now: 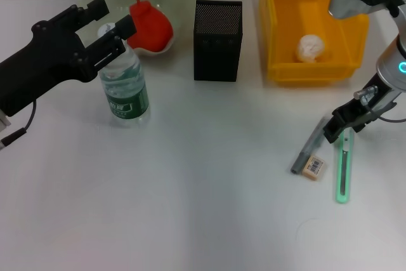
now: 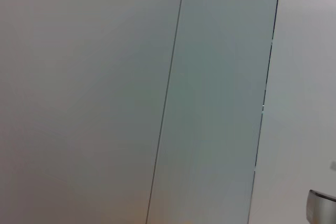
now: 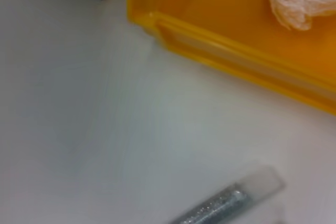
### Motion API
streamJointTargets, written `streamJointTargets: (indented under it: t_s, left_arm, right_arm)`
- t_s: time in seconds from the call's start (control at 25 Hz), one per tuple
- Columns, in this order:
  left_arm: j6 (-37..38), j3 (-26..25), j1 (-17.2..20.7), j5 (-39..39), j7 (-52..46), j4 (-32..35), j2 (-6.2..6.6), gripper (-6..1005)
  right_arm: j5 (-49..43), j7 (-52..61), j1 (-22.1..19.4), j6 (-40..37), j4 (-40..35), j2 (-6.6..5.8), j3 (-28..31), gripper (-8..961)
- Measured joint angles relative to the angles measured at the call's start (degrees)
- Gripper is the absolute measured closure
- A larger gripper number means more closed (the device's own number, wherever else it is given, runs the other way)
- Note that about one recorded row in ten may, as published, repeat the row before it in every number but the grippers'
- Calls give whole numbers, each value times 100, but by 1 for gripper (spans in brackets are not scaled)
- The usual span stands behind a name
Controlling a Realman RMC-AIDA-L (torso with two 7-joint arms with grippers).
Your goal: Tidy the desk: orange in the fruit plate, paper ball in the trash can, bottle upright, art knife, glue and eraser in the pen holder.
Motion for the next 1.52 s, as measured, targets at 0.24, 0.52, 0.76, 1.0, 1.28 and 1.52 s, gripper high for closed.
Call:
streamJointTargets:
  t_s: [0.24, 0.52, 0.76, 1.0, 1.28, 1.52]
  left_arm:
    - [0, -14, -13, 0, 2, -36, 0, 398]
    - [7, -32, -36, 0, 2, -74, 0, 401]
    - [34, -36, -49, 0, 3, -84, 0, 402]
    - [35, -38, -61, 0, 8, -125, 0, 402]
    - [35, -45, -79, 0, 11, -172, 0, 402]
    - [35, -46, -85, 0, 38, -173, 0, 402]
  right_arm:
    - [9, 0, 68, 81, 211, 1, 0, 360]
    - [10, -1, 43, 56, 267, 1, -7, 359]
    - [-1, -1, 31, 36, 289, -5, -9, 359]
    - [5, -3, 30, 77, 291, -8, -9, 359]
    - [12, -5, 60, 84, 290, -7, -8, 360]
    - [11, -5, 56, 103, 312, -2, -8, 360]
